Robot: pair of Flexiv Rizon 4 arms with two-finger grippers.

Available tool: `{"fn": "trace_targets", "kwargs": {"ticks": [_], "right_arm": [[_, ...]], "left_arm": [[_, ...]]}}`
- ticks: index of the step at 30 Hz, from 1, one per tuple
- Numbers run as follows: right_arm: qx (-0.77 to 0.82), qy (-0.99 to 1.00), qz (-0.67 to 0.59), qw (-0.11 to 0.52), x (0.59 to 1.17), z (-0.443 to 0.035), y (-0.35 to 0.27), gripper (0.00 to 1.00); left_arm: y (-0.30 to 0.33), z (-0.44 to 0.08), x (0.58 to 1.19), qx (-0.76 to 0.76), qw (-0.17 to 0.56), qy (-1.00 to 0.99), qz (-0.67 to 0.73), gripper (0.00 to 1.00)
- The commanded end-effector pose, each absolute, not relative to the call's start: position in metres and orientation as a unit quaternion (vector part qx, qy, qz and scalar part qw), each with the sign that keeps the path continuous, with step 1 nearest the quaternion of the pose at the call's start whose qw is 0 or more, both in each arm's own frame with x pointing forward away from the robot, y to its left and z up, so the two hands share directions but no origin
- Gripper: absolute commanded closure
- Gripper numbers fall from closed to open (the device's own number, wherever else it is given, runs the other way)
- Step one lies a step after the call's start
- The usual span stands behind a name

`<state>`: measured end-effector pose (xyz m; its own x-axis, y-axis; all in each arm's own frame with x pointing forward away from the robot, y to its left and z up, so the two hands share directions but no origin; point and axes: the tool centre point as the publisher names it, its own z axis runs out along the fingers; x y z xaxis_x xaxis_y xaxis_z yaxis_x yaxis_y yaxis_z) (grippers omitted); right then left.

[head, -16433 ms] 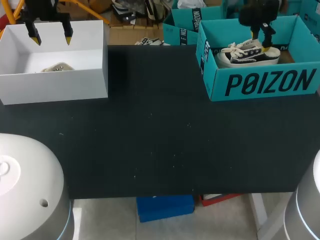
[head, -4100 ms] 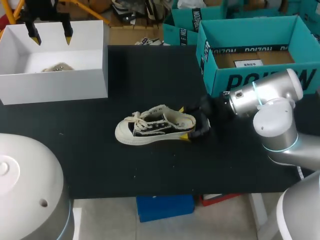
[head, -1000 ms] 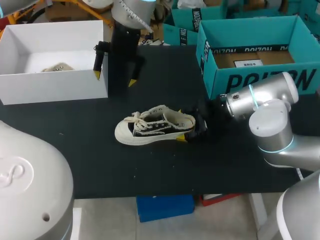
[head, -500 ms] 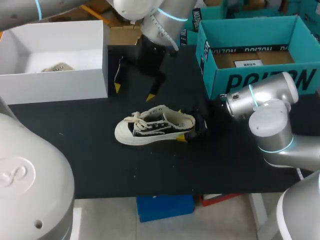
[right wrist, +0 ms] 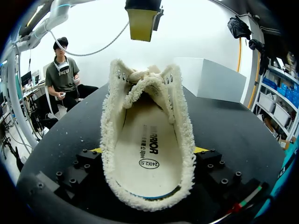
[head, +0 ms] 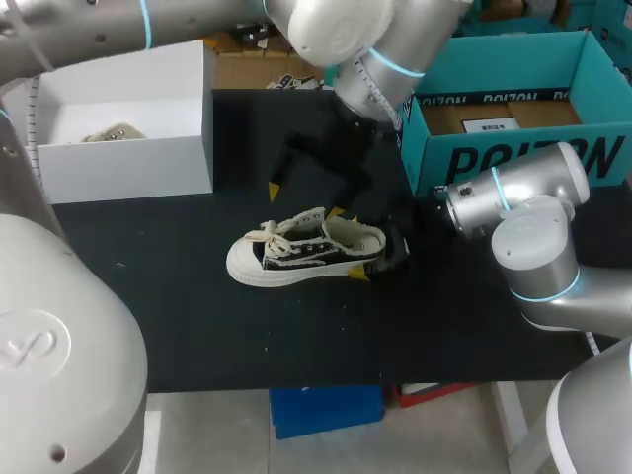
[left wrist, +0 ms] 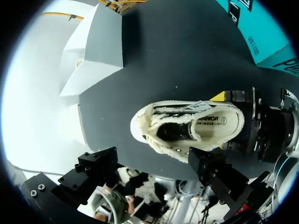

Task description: Take the shoe out of the shoebox, open the shoe tongue, remove and reinsert the insole, then place the shoe into the shoebox

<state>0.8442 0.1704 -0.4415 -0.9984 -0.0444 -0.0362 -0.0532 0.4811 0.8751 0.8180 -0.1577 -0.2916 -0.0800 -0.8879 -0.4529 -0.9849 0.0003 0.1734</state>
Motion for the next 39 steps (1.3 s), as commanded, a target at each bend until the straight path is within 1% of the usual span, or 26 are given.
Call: {"fn": "trace_targets", "kwargs": {"ticks": [1, 14, 31, 34, 35, 38, 39], "right_arm": [[-0.028, 0.861, 0.508, 0.005, 0.845, -0.445, 0.173, 1.00], [-0.028, 0.861, 0.508, 0.005, 0.845, -0.445, 0.173, 1.00], [-0.028, 0.861, 0.508, 0.005, 0.845, -0.445, 0.173, 1.00], [-0.028, 0.861, 0.508, 0.005, 0.845, -0.445, 0.173, 1.00], [-0.028, 0.861, 0.508, 0.005, 0.845, -0.445, 0.173, 1.00], [-0.028, 0.861, 0.508, 0.005, 0.845, -0.445, 0.173, 1.00], [-0.028, 0.861, 0.508, 0.005, 0.845, -0.445, 0.173, 1.00]], "left_arm": [[-0.174, -0.307, 0.814, -0.662, 0.115, 0.703, 0.235, 0.00], [-0.176, -0.332, 0.819, -0.665, 0.093, 0.719, 0.178, 0.00], [-0.171, -0.362, 0.822, -0.676, 0.109, 0.709, 0.166, 0.00], [-0.170, -0.366, 0.823, -0.679, 0.108, 0.706, 0.169, 0.03], [-0.170, -0.367, 0.824, -0.680, 0.108, 0.705, 0.170, 0.08], [-0.171, -0.369, 0.826, -0.683, 0.108, 0.702, 0.171, 0.28], [-0.171, -0.369, 0.826, -0.685, 0.105, 0.701, 0.171, 0.32]]}}
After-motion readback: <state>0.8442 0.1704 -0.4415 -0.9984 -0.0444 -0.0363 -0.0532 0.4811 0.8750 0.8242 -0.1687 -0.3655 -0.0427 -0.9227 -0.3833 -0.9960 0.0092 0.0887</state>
